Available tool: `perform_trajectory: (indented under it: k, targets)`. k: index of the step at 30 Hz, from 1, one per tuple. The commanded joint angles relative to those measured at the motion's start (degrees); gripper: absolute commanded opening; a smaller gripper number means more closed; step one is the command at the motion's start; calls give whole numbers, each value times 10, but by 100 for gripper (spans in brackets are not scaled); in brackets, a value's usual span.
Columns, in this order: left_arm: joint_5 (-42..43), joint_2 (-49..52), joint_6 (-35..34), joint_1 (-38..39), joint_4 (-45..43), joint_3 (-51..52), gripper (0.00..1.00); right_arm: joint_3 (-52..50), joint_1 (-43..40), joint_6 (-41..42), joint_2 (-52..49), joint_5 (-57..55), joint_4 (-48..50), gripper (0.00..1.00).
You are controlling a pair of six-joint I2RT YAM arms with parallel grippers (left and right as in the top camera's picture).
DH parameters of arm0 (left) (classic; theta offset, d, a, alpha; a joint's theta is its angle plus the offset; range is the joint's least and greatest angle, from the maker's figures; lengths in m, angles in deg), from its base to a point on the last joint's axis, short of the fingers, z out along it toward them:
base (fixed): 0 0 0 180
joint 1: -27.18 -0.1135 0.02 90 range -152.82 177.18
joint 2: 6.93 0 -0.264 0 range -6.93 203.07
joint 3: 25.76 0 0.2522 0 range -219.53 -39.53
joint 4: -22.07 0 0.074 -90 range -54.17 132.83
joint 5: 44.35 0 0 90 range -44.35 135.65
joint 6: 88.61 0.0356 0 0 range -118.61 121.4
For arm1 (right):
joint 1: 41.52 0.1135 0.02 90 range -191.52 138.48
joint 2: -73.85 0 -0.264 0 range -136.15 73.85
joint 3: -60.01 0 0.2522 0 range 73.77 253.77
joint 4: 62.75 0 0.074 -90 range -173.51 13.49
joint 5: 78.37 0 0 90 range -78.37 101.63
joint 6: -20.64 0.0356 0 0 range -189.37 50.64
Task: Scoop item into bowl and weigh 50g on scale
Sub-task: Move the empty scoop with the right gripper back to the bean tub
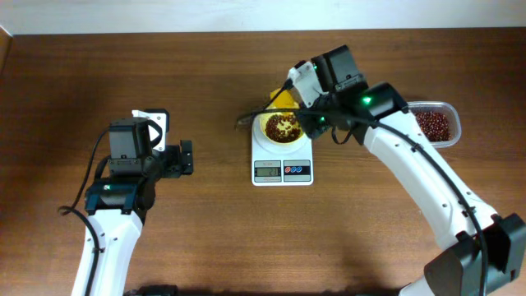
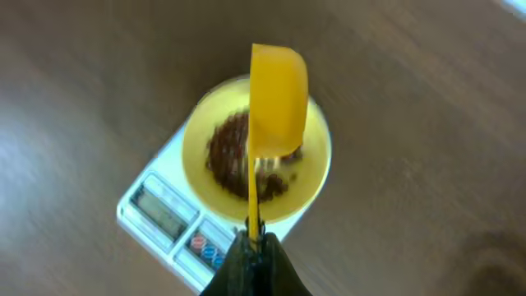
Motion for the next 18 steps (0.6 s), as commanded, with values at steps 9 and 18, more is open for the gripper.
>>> perform_trajectory:
  k: [9, 18]
  targets:
    - [-4, 3, 9, -3, -1, 2, 99, 16, -253, 358, 15, 439, 141, 4]
    - [-4, 3, 9, -3, 0, 2, 99, 16, -450, 486, 15, 507, 118, 4]
